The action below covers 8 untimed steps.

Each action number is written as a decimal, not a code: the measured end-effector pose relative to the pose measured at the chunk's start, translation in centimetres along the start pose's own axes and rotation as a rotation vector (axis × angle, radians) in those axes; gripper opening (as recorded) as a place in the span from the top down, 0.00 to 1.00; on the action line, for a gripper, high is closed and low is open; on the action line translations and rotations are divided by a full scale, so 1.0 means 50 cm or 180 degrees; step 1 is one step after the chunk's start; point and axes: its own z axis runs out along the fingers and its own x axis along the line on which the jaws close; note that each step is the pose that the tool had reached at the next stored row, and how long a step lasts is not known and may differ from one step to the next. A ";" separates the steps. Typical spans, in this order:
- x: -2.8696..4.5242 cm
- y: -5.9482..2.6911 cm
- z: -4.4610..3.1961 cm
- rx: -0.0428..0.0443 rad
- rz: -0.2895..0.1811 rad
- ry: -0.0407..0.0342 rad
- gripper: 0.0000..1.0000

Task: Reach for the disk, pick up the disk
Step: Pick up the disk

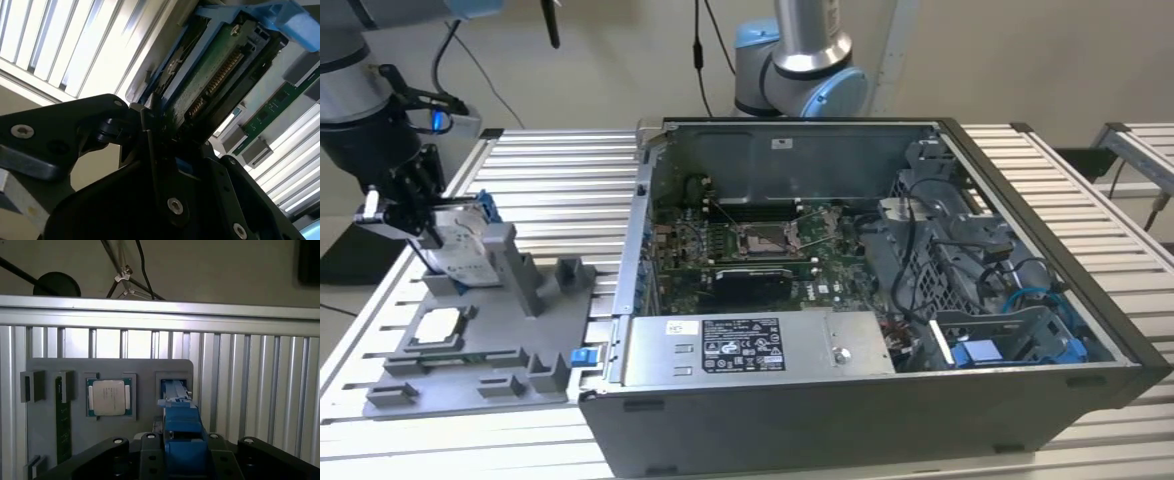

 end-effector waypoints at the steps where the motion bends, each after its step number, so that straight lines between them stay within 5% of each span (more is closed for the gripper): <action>1: 0.000 0.000 0.000 0.0000 0.0000 0.0000 1.00; 8: 0.000 0.000 -0.002 0.0000 0.0000 0.0000 1.00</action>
